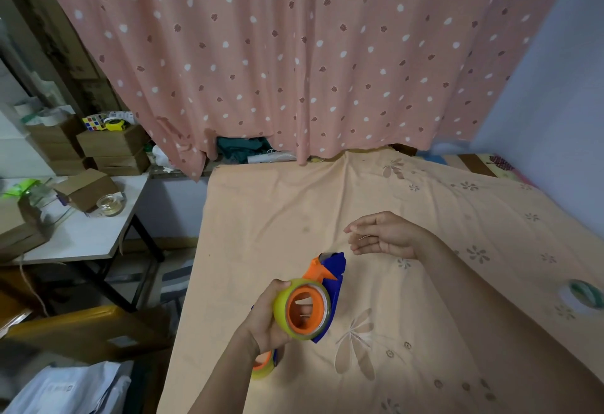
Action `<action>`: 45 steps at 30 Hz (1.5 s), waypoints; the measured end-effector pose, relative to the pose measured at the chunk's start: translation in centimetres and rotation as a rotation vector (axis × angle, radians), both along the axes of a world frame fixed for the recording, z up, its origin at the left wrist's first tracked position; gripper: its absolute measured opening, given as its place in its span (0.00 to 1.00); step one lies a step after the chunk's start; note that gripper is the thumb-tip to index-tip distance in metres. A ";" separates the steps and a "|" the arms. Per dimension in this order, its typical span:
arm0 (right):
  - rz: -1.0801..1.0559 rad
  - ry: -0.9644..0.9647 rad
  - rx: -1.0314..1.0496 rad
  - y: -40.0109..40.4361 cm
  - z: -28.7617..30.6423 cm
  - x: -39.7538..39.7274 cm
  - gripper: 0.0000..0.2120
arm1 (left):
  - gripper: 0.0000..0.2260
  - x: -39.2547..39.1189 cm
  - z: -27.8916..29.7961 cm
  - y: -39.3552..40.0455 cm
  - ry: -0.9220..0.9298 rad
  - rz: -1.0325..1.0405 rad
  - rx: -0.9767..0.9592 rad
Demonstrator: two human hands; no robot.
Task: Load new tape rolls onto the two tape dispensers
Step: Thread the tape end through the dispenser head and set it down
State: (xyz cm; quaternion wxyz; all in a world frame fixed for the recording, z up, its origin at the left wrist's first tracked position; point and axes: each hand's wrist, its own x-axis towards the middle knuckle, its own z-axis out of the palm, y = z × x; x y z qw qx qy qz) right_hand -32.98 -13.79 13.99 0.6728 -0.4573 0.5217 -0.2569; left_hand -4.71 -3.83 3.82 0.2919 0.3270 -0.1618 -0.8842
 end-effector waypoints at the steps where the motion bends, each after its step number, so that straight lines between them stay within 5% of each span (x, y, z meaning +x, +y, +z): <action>1: -0.005 -0.037 0.004 0.1 -0.2 -0.1 0.09 | 0.28 0.1 0.0 0.0 0.023 0.001 0.011; 8: 0.031 -0.197 -0.026 1.1 -1.0 0.2 0.26 | 0.34 -0.5 0.7 0.5 0.122 0.073 0.064; 15: -0.129 -0.097 -0.231 2.9 -2.1 2.4 0.07 | 0.39 -1.2 1.6 0.5 0.277 0.132 0.100; 22: -0.381 0.193 -0.608 5.0 -4.0 5.3 0.12 | 0.37 -2.5 1.6 0.4 0.377 0.216 0.156; 29: -0.485 0.325 -0.570 6.6 -5.3 7.4 0.13 | 0.41 -4.4 1.8 0.5 0.380 0.327 0.190; 37: -0.517 0.551 -0.607 7.7 -5.0 8.5 0.05 | 0.34 -5.4 2.0 0.3 0.279 0.362 0.213; 45: -0.359 0.269 -0.403 8.9 -4.3 8.7 0.16 | 0.30 -5.2 0.9 -0.2 0.229 0.390 0.164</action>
